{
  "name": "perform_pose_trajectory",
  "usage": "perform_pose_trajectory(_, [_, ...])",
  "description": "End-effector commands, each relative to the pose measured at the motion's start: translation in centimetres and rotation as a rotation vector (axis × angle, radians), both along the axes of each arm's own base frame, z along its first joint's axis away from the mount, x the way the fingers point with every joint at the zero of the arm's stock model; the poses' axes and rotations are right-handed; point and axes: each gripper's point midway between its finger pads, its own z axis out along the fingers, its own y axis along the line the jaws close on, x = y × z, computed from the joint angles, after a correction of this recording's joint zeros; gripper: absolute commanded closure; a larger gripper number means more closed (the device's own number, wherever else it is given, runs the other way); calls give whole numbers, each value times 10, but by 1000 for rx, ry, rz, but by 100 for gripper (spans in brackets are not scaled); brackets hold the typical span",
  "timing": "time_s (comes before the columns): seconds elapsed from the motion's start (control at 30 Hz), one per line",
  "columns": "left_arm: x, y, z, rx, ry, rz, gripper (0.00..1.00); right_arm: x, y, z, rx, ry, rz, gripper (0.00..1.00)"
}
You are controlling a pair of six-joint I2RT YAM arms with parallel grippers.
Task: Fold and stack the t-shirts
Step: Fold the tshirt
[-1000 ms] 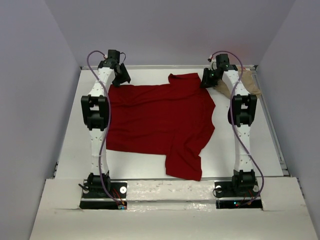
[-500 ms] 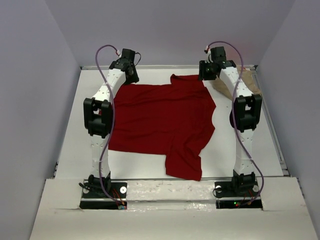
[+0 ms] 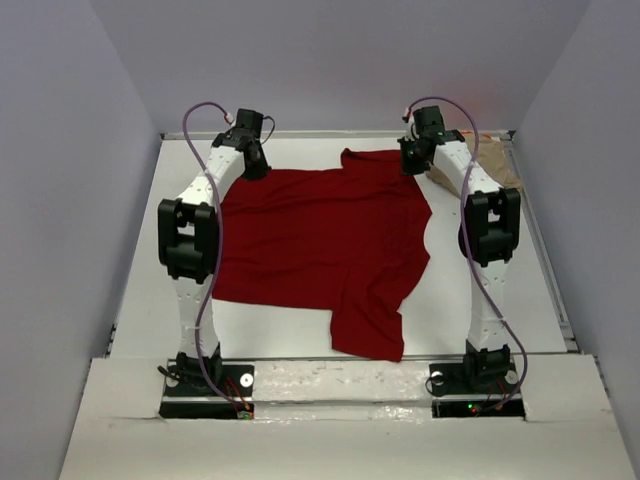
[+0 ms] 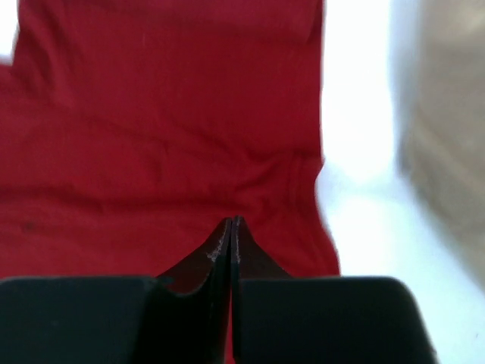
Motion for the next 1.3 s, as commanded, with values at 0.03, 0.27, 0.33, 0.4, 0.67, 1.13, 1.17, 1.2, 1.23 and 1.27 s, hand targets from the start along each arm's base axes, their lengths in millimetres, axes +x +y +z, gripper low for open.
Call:
perform_pose_trajectory(0.03, [-42,1,28,-41,-27,-1,99,-33,23,56,2,-83,4,100])
perform_pose_trajectory(0.27, [-82,-7,20,-38,24,-34,100,-96,44,44,18,-5,1,100])
perform_pose_trajectory(0.33, [-95,-6,10,-45,65,-26,100,-113,57,39,23,1,17,100])
perform_pose_trajectory(0.4, [-103,-7,4,-60,84,-32,100,-139,61,28,23,33,36,100])
perform_pose_trajectory(0.67, [-123,-7,-38,-56,187,-40,100,-190,52,3,-10,80,33,100])
perform_pose_trajectory(1.13, [-173,-35,-70,-246,300,-104,100,-238,45,-25,32,104,15,100])
perform_pose_trajectory(1.17, [-177,-35,-74,-256,310,-103,100,-240,48,-25,35,101,22,100])
perform_pose_trajectory(1.2, [-179,-35,-75,-256,313,-101,100,-244,46,-28,34,109,22,100])
perform_pose_trajectory(1.23, [-181,-33,-77,-253,318,-95,100,-244,47,-29,41,103,19,100])
perform_pose_trajectory(1.27, [-186,-32,-80,-249,325,-93,100,-246,50,-30,43,105,29,100])
